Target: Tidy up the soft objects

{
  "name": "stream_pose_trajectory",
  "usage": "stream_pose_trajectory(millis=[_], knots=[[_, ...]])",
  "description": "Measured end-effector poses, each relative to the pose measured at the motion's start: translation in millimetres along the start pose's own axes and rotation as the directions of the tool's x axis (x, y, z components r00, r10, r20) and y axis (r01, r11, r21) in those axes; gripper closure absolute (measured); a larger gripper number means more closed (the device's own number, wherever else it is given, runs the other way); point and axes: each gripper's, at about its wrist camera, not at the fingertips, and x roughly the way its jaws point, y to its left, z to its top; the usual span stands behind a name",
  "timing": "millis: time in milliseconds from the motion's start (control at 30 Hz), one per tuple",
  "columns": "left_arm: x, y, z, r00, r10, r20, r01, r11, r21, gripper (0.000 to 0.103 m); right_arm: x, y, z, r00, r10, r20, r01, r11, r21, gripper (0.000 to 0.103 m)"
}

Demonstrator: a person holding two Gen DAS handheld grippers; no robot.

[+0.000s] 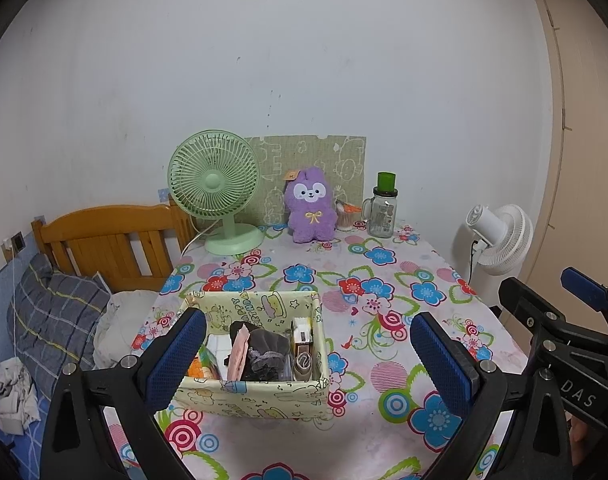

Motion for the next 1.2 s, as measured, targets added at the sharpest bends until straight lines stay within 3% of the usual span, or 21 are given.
stream_pose_trajectory(millis=[1200], knots=[[4.9, -0.2, -2.8, 1.000, 0.003, -0.010, -0.003, 1.000, -0.010, 0.000, 3.3, 1.2, -1.3, 1.000, -0.022, -0.004, 0.022, 1.000, 0.003, 0.009]])
